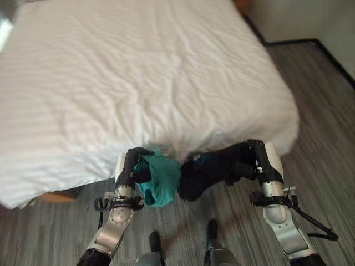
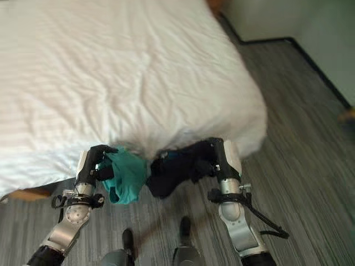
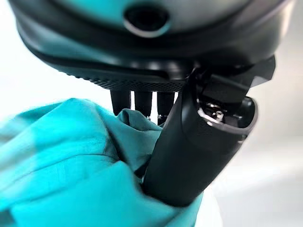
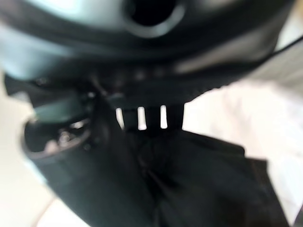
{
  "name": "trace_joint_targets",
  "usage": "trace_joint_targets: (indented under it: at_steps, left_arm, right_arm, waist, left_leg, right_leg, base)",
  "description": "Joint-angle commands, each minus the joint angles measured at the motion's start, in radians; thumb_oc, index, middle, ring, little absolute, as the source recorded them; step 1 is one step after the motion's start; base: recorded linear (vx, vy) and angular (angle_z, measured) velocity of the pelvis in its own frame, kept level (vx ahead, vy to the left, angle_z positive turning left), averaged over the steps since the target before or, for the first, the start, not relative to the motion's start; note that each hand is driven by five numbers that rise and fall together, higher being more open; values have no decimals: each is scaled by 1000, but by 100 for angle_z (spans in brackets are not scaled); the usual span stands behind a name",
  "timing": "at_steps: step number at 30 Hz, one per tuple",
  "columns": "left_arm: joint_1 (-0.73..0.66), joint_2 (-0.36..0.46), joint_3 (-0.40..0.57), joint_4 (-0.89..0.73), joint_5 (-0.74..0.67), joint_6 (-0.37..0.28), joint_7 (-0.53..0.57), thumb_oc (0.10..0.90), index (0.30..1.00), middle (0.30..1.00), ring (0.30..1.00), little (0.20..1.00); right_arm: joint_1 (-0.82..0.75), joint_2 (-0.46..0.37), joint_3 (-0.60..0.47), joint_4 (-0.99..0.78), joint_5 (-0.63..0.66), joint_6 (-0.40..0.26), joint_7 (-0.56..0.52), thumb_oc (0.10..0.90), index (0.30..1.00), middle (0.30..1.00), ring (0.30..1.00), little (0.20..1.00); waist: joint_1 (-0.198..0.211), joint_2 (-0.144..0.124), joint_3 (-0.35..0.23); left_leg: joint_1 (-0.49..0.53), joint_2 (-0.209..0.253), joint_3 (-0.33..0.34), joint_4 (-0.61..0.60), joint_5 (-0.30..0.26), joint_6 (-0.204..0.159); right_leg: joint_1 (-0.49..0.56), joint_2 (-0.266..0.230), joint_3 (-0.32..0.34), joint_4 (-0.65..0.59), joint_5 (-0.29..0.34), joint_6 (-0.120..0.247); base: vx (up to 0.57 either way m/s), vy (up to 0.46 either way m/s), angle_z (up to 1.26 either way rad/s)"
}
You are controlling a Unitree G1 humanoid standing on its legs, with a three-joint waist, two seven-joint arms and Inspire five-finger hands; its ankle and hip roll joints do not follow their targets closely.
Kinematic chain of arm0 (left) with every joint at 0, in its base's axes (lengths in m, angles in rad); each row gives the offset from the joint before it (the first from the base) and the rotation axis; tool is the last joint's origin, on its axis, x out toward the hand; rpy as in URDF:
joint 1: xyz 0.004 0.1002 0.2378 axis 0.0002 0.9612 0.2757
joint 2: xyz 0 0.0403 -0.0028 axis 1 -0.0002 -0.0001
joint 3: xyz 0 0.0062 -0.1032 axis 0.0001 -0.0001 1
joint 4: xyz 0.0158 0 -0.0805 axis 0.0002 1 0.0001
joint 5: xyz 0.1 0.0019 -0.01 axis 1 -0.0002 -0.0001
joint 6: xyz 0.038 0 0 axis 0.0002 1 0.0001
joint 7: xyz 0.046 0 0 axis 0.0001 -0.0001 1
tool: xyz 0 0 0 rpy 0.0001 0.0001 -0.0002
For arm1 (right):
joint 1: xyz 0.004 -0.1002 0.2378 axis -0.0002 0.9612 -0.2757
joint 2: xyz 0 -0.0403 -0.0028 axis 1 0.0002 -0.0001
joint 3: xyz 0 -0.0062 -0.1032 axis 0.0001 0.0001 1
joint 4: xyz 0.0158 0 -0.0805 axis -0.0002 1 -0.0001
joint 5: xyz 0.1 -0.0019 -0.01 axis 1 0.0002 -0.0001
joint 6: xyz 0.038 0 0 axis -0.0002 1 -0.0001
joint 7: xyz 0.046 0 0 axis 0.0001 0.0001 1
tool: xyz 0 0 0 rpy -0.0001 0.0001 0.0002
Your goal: Pick up bed clothes into laundry basket.
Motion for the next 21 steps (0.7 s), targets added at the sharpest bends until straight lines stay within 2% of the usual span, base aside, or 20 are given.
trace_joint_targets:
  at_steps: [1,2,3,4,5,6,7,8,9,10,11,13,17,19,21]
  left_arm:
    - [24,40,-5,-137,36,-93,16,400,300,300,300,300]
    - [19,36,-11,-131,43,-89,15,400,300,300,300,300]
    - [9,31,-16,-121,41,-87,19,400,300,300,300,300]
    - [7,19,-24,-113,32,-90,27,400,300,300,300,300]
    - [-7,7,-45,-103,24,-81,45,400,300,300,300,300]
    - [-8,7,-46,-103,24,-81,46,400,300,300,300,300]
    - [-13,9,-59,-103,37,-80,47,400,300,300,300,300]
    - [-27,16,-66,-109,56,-79,66,400,300,300,300,300]
    - [-38,20,-73,-109,67,-80,72,400,300,300,300,300]
    - [-67,15,-81,-93,75,-75,78,400,300,300,300,300]
    - [-81,11,-83,-78,79,-75,79,400,300,300,300,300]
    - [-102,11,-98,-67,88,-69,78,400,300,300,300,300]
    - [-165,14,-123,-68,14,-70,46,400,300,300,300,300]
    - [-172,24,-115,-82,-13,-75,38,400,300,300,300,300]
    - [-179,29,-109,-104,-73,-87,20,400,300,300,300,300]
  right_arm:
    - [-62,-15,-3,-96,88,-112,-24,400,300,300,300,300]
    - [-80,-5,14,-100,98,-108,-21,400,300,300,300,300]
    - [-97,-4,29,-108,106,-116,-29,400,300,300,300,300]
    - [-105,-12,40,-107,100,-117,-36,400,300,300,300,300]
    - [-91,-23,47,-106,85,-111,-46,400,300,300,300,300]
    - [-91,-23,45,-107,85,-111,-46,400,300,300,300,300]
    - [-82,-28,46,-111,82,-116,-46,400,300,300,300,300]
    - [-85,-39,50,-116,75,-122,-52,400,300,300,300,300]
    - [-84,-51,49,-116,67,-129,-57,400,300,300,300,300]
    - [-97,-65,46,-110,50,-131,-71,400,300,300,300,300]
    - [-111,-71,47,-101,44,-131,-78,400,300,300,300,300]
    - [-107,-67,34,-92,42,-127,-82,400,300,300,300,300]
    - [-44,-44,-23,-53,58,-97,-102,400,300,300,300,300]
    - [-50,-32,-36,-23,52,-82,-115,400,300,300,300,300]
    - [-59,-12,-39,14,69,-74,-116,400,300,300,300,300]
  waist:
    - [68,-53,-111]
    - [78,-62,-103]
    - [91,-66,-91]
    - [112,-67,-71]
    - [141,-80,-54]
    - [141,-82,-54]
    - [146,-86,-48]
    - [147,-91,-50]
    - [147,-92,-54]
    - [136,-80,-74]
    - [131,-70,-85]
    - [122,-69,-91]
    - [57,-75,-100]
    - [48,-68,-88]
    - [55,-56,-81]
  left_leg:
    - [-34,46,-7,106,-83,-52]
    - [-49,66,3,195,-111,-48]
    - [-85,84,-20,275,-84,-52]
    - [-126,74,-104,359,-38,-73]
    - [-158,-14,-309,387,-64,-93]
    - [-160,-16,-309,383,-58,-91]
    - [-151,-48,-375,372,-85,-93]
    - [-142,-60,-439,341,-96,-102]
    - [-136,-54,-477,309,-110,-106]
    - [-90,-42,-515,202,-136,-99]
    - [-58,-31,-512,149,-137,-93]
    - [-36,-16,-497,93,-106,-93]
    - [9,-21,-455,-11,-72,-71]
    - [14,-23,-415,-33,-66,-56]
    - [18,-15,-366,-50,-63,-48]
  right_leg:
    - [241,7,0,-231,-99,86]
    - [258,23,33,-279,-100,70]
    - [272,39,57,-317,-92,57]
    - [292,59,93,-340,-88,42]
    - [294,69,161,-357,-72,37]
    - [291,66,160,-358,-69,38]
    - [287,64,192,-357,-60,42]
    - [281,63,231,-366,-49,50]
    - [278,60,249,-373,-46,58]
    - [274,69,282,-383,-44,71]
    - [273,71,287,-381,-40,75]
    - [262,68,281,-369,-32,75]
    - [213,53,263,-315,-16,96]
    - [177,47,259,-287,-5,114]
    - [163,43,208,-222,-24,124]
  base:
    - [-79,-241,-136]
    - [-50,-173,-146]
    - [-14,-96,-132]
    - [-109,-26,-166]
    - [-89,12,-128]
    - [-76,17,-154]
    - [1,57,-125]
    - [35,101,-128]
    - [87,194,-118]
    - [112,231,-104]
    - [47,187,-91]
    - [29,148,-60]
    - [6,167,-1]
    - [-155,126,-15]
    - [-144,74,-57]
